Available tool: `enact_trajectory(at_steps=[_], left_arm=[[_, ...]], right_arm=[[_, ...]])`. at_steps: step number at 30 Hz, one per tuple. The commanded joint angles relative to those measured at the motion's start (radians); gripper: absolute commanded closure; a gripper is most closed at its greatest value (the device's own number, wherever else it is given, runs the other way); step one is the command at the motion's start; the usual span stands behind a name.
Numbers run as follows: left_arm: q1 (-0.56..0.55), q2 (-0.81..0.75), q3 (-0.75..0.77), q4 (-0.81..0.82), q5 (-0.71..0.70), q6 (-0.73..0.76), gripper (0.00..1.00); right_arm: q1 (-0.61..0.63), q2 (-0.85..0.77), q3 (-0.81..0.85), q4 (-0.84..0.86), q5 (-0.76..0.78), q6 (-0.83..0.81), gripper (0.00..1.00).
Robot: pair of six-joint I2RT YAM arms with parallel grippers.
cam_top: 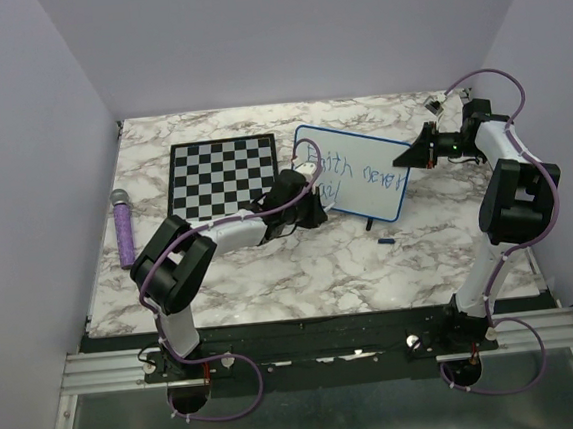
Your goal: Write a sentence on the whiteboard
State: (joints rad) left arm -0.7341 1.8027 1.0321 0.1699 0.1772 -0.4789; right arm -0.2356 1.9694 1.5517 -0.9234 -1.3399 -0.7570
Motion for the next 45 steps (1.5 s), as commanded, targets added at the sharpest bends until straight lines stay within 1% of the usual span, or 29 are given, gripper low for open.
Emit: enact_trajectory(at_steps=[1,10,17,20,30,45], left_arm=[[-0.008,0.011,0.022,-0.023,0.034,0.017,1.0],[-0.011,0.009,0.034,-0.014,0.053,0.017,1.0],[-0.01,-0.066,0.013,0.032,0.074,0.005,1.0],[-0.01,-0.078,0.032,0.036,0.073,0.006,1.0],[-0.01,-0.009,0.131,0.002,0.09,0.011,1.0],[-0.01,0.041,0.167,-0.047,0.077,0.031,1.0]], right_arm=[[0.004,0.014,0.03,-0.012,-0.002,-0.034,1.0],[0.004,0.016,0.031,-0.012,-0.001,-0.033,1.0],[0.004,0.016,0.031,-0.012,-0.002,-0.034,0.99],[0.004,0.017,0.031,-0.012,-0.001,-0.034,0.99],[0.004,0.017,0.033,-0.014,-0.001,-0.036,1.0],[0.004,0.02,0.033,-0.014,-0.002,-0.038,0.99]])
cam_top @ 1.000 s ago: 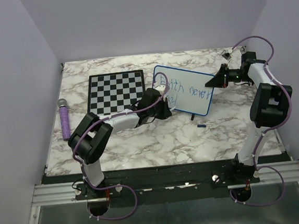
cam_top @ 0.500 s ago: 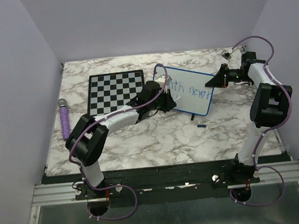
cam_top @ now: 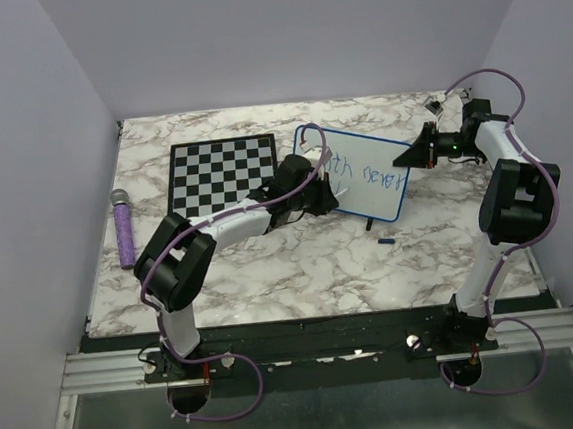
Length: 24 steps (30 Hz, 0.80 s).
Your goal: Write a sentence on the whiteboard
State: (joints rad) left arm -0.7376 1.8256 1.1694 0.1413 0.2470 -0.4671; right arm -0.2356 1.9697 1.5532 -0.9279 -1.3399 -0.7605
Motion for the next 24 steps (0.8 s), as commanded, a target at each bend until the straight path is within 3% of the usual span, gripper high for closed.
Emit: enact_trajectory(at_steps=[1,24], left_arm=[[-0.006,0.018,0.032,-0.022,0.005,0.021,1.0],[0.004,0.023,0.026,-0.028,-0.057,0.013,1.0]], right_arm=[[0.004,0.02,0.031,-0.011,-0.001,-0.034,0.99],[0.004,0.018,0.03,-0.012,-0.002,-0.036,1.0]])
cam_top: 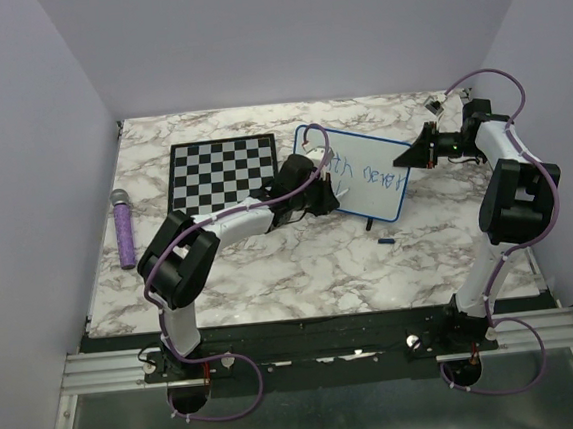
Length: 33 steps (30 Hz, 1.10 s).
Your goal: Write a sentence on the whiteboard
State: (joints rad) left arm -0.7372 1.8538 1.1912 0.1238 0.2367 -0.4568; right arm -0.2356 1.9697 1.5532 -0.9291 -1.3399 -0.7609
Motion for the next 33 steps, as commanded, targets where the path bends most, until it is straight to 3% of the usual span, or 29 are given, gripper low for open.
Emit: enact_trajectory(at_steps=[1,33], left_arm=[[0.007,-0.005,0.002,-0.009,-0.048,0.003,1.0],[0.027,-0.039,-0.068,-0.004,-0.066,0.007,1.0]], right_arm=[[0.004,0.018,0.03,-0.011,-0.001,-0.037,0.99],[0.004,0.018,0.031,-0.013,-0.001,-0.037,0.99]])
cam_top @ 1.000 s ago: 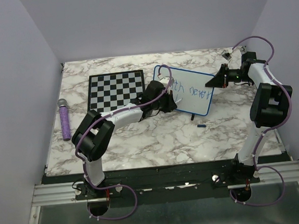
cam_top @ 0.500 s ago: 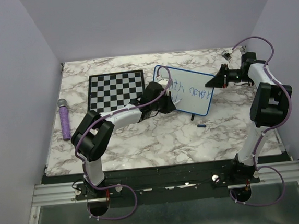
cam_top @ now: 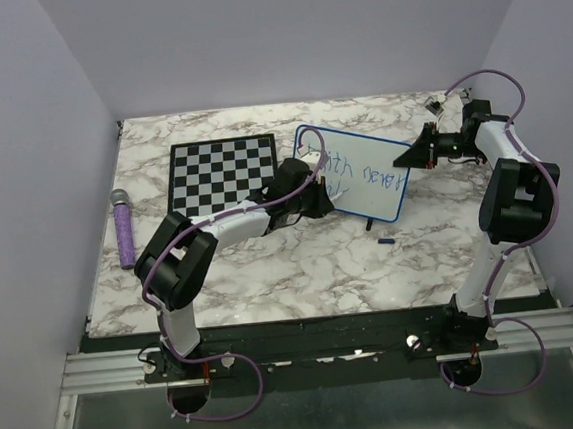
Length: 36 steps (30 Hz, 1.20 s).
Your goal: Write a sentence on the whiteboard
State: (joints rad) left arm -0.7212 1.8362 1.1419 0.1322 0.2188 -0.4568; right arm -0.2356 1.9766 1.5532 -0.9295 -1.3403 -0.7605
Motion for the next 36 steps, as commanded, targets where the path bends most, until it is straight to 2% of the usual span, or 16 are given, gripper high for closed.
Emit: enact_trajectory(at_steps=[1,22,36], left_arm=[[0.011,-0.02,-0.019,-0.014,-0.045,0.009,1.0],[0.002,0.024,0.007,-0.032,0.063,0.023,1.0],[-0.006,0.048,0.021,-0.055,0.071,0.03,1.0]], right_arm=[[0.004,0.011,0.033,-0.012,0.0,-0.037,0.99],[0.004,0.013,0.035,-0.014,0.0,-0.037,1.0],[0.004,0.01,0.034,-0.015,0.0,-0.039,1.0]])
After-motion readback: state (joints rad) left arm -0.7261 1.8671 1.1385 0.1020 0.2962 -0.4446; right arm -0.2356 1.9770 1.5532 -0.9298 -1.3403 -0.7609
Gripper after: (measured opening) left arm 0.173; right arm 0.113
